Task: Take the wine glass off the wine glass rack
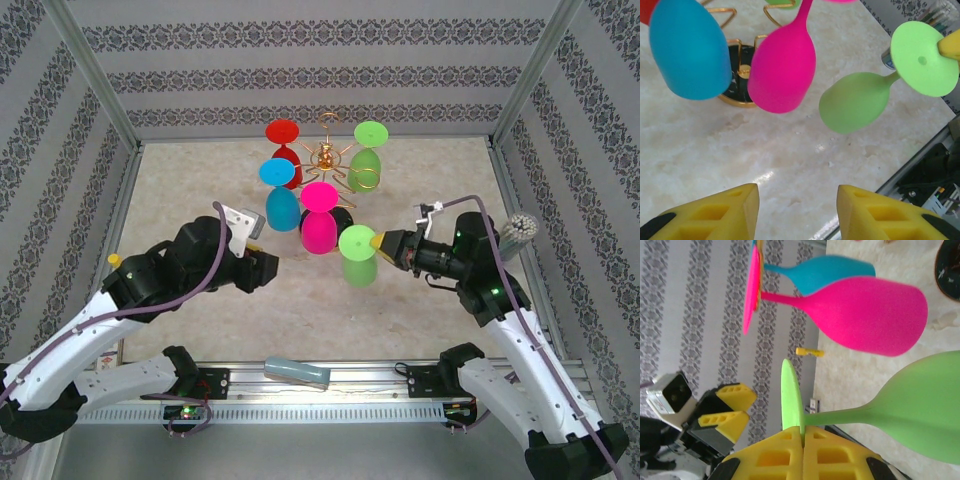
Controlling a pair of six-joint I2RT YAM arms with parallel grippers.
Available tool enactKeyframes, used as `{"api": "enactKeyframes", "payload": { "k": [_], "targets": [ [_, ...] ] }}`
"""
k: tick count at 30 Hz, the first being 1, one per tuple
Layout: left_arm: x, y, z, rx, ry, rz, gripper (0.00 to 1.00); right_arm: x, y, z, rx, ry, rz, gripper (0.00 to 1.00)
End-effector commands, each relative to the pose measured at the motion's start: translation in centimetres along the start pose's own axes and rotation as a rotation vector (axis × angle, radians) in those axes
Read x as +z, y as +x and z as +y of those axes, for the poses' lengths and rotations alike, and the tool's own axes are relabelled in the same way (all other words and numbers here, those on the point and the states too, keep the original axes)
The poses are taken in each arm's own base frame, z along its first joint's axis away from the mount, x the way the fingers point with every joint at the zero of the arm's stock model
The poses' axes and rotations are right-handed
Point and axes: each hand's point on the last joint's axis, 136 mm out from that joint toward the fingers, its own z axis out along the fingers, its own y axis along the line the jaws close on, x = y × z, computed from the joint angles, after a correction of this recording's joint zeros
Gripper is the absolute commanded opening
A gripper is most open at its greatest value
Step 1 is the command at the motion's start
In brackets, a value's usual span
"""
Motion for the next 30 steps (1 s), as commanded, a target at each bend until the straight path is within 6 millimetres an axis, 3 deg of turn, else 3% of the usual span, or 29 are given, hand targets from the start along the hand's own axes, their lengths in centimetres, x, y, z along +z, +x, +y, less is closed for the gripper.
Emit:
{"api": "enactKeyframes", "payload": {
  "k": [1, 10, 20, 30],
  "targets": [
    [0.1, 1.8, 0.1, -0.086, -0.003, 0.043, 0.46, 0.4, 1.3, -0.4, -0.101, 0.017, 0.007, 0.00],
    [-0.6, 3.8, 1.1, -0.259, 0.001, 0.028, 0.49, 2.3, 5.2, -0.5, -0.299, 0.057, 0.068, 0.00],
    [-0.3, 6.6, 3.1, -0.368, -0.082, 0.080, 0.51, 5.3, 9.5, -1.0, -0.492, 0.111, 0.164, 0.00],
    [-1.0, 8.7, 3.5, -0.542, -0.045, 0.080, 0.55, 8.9, 14.3, -0.6, -0.778, 0.165, 0.234, 0.00]
  ]
}}
